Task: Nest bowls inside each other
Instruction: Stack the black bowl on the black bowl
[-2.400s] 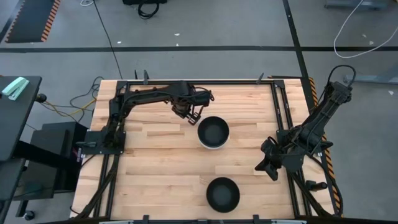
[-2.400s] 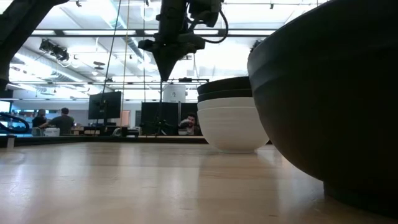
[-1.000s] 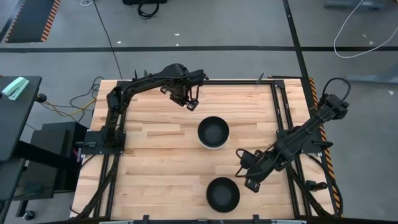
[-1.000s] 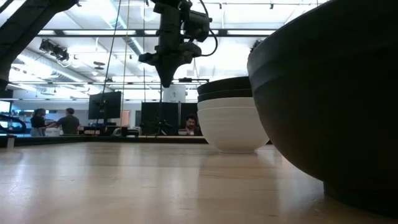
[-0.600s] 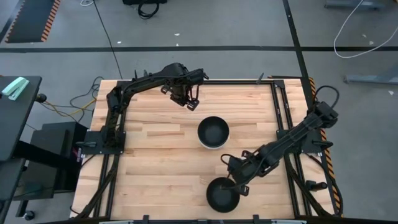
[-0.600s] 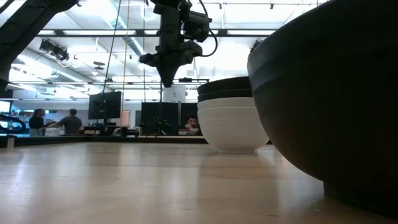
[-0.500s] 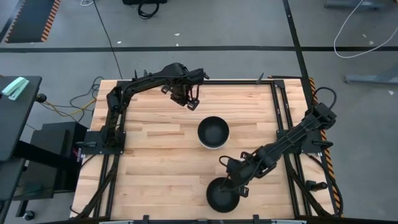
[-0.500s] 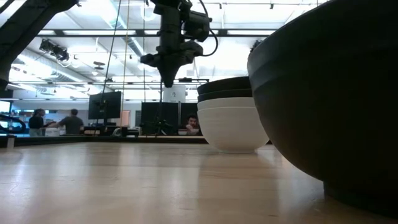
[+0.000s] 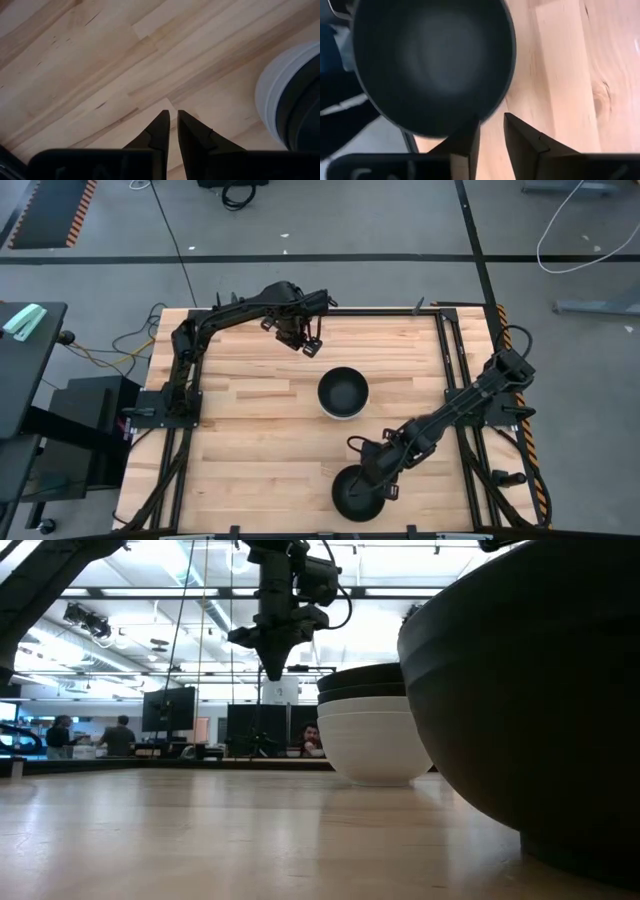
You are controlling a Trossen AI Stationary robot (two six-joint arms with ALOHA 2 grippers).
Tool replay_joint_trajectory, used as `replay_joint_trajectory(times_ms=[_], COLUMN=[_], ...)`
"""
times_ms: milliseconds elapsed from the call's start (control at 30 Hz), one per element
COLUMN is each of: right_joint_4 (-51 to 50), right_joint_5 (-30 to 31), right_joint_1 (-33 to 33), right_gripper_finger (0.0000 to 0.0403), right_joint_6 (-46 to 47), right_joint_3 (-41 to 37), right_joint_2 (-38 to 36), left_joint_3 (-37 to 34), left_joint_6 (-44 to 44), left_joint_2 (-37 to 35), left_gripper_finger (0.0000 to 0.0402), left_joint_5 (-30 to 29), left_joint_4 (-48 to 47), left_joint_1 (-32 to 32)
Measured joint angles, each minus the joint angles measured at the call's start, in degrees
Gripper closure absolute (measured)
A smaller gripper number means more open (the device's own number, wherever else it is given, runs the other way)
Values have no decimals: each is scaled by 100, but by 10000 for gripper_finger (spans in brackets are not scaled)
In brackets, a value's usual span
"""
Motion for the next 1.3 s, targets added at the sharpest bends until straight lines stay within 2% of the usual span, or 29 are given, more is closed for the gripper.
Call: replay_joint_trajectory(times_ms=[167, 500, 1000, 1133, 1300], right_joint_4=[226, 332, 606, 600, 595], right_joint_5=[4, -92, -403, -402, -342], right_joint_1=[-176, -506, -513, -512, -514], right_gripper_finger=[290, 290, 291, 301, 342], right_joint_6=[113, -86, -191, -193, -253], right_joint_3=[0, 0, -2, -2, -2], right_joint_2=[53, 437, 974, 957, 932], left_joint_3=[0, 0, 0, 0, 0], left_joint_6=[2, 67, 148, 150, 154], left_joint_2=[0, 0, 2, 2, 2], left_gripper_finger=[362, 359, 360, 366, 374], left_joint_5=[-2, -2, -2, -54, -196], left_joint_4=[22, 44, 155, 181, 201], left_joint_1=[0, 0, 2, 0, -33])
